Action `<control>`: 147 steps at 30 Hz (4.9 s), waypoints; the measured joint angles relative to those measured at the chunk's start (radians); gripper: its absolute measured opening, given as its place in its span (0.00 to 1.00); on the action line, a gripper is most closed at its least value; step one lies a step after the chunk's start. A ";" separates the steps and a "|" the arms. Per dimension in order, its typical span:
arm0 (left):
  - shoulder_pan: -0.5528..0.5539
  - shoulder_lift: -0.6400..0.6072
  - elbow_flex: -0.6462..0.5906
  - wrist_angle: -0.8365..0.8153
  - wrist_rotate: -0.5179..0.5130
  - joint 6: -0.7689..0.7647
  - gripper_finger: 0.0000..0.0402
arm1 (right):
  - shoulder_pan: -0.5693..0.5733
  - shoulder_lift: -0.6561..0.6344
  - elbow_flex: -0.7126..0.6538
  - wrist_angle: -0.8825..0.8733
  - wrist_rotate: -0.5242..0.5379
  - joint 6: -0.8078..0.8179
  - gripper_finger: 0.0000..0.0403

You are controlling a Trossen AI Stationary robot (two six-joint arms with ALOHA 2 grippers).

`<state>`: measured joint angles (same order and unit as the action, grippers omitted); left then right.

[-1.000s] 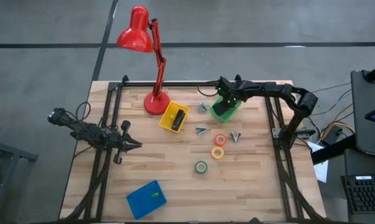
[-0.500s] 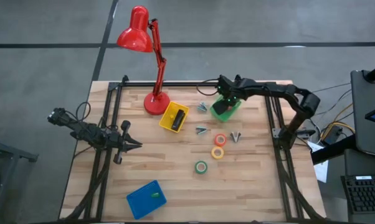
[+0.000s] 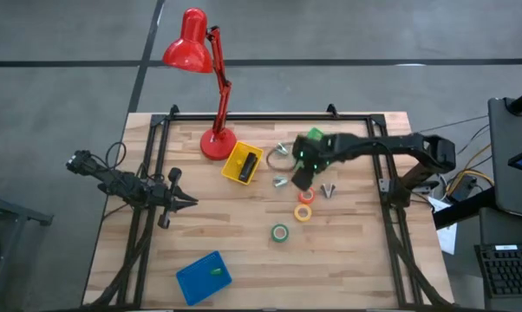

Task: Pick and place Stapler, Stapler remover, tape
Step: Put the orange tape into the green bin

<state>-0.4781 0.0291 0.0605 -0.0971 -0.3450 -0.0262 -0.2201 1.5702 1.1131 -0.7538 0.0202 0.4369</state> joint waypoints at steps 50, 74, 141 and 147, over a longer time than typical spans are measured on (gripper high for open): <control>0.000 0.000 0.000 0.000 0.000 0.000 0.09 | 0.213 0.254 -0.021 0.046 0.007 0.490 0.21; 0.000 0.000 0.000 0.000 0.000 0.000 0.09 | 0.156 0.249 0.356 -0.049 0.065 0.107 0.12; 0.000 0.001 0.000 0.000 0.000 0.000 0.09 | -0.358 0.249 0.107 -0.030 0.058 -0.045 0.13; 0.000 0.001 0.000 0.000 0.000 0.000 0.09 | -0.361 0.248 0.107 -0.012 0.059 -0.047 0.13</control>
<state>-0.4780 0.0299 0.0605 -0.0967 -0.3452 -0.0264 -0.5808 1.8186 1.2197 -0.7661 0.0788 0.3902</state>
